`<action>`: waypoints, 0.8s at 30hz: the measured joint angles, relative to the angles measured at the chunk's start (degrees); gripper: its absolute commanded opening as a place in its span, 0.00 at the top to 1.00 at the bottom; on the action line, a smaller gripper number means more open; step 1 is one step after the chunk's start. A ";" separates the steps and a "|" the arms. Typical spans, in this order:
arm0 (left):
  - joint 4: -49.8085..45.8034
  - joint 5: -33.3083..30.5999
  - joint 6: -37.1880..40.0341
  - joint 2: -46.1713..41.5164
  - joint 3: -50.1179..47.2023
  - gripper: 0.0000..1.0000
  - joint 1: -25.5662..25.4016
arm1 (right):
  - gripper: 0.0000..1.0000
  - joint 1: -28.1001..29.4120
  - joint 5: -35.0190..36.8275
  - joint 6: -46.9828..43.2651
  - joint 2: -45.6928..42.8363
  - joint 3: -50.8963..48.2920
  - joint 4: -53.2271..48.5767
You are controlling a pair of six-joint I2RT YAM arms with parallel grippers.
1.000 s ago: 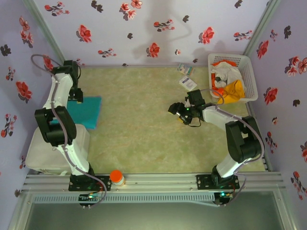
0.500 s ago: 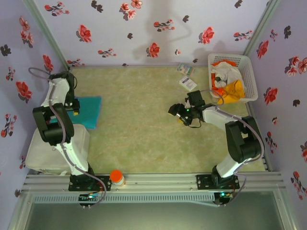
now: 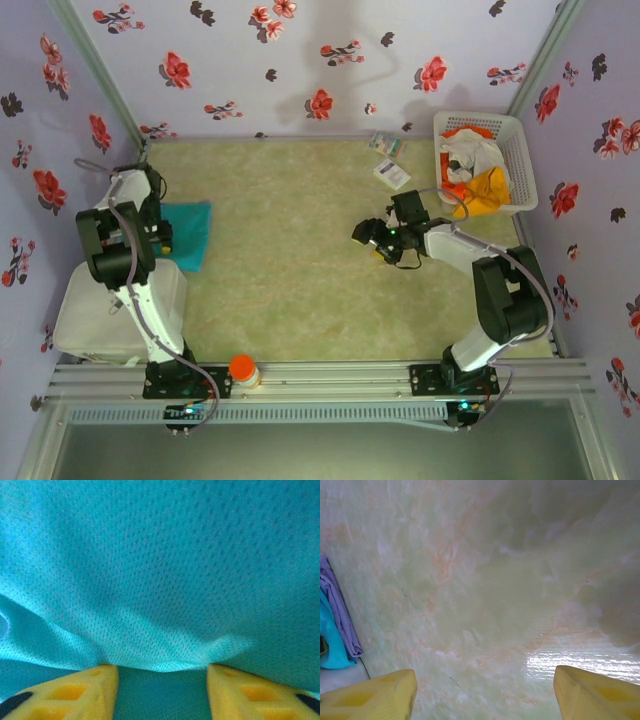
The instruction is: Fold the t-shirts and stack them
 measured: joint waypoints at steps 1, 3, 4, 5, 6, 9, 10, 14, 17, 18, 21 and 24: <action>0.02 0.52 -0.11 -0.59 0.02 0.43 0.00 | 0.27 0.00 0.02 -0.33 -0.20 0.00 -0.28; -0.09 2.29 -0.37 -2.73 0.37 0.41 -0.02 | 0.26 -0.02 0.42 -0.90 -0.76 0.00 -1.01; -0.17 3.02 -0.42 -3.96 0.83 0.41 -0.02 | 0.26 -0.02 0.66 -1.27 -1.03 0.02 -1.46; -0.28 3.69 -0.48 -5.51 1.68 0.39 -0.17 | 0.25 -0.02 1.14 -1.70 -1.31 0.11 -2.03; -0.37 4.33 -0.55 -7.08 2.71 0.37 -0.28 | 0.25 -0.09 1.60 -2.16 -1.60 0.33 -2.80; -0.37 5.99 -0.66 -11.54 6.03 0.35 -0.96 | 0.16 -0.42 3.61 -3.85 -2.82 1.22 -4.76; -0.09 6.75 -0.61 -12.87 6.69 0.31 -1.22 | 0.11 -0.52 4.57 -4.31 -3.32 1.73 -5.44; 4.02 10.58 -1.27 -18.71 6.19 0.22 -3.10 | 0.01 -0.92 11.67 -8.09 -7.19 3.58 -7.50; 10.58 12.57 -1.46 -22.62 2.05 0.10 -4.81 | 0.01 -1.01 18.49 -11.32 -11.39 3.80 -7.74; 13.29 13.20 -1.66 -23.76 0.13 0.07 -5.31 | 0.01 -1.03 21.46 -12.46 -12.79 3.85 -7.93; 24.04 15.45 -2.19 -27.43 -8.20 0.00 -6.45 | 0.01 -1.16 30.34 -16.04 -15.96 3.85 -7.93; 35.52 16.55 -2.62 -30.67 -17.68 0.00 -6.73 | 0.01 -1.27 38.53 -20.20 -18.58 2.14 -5.97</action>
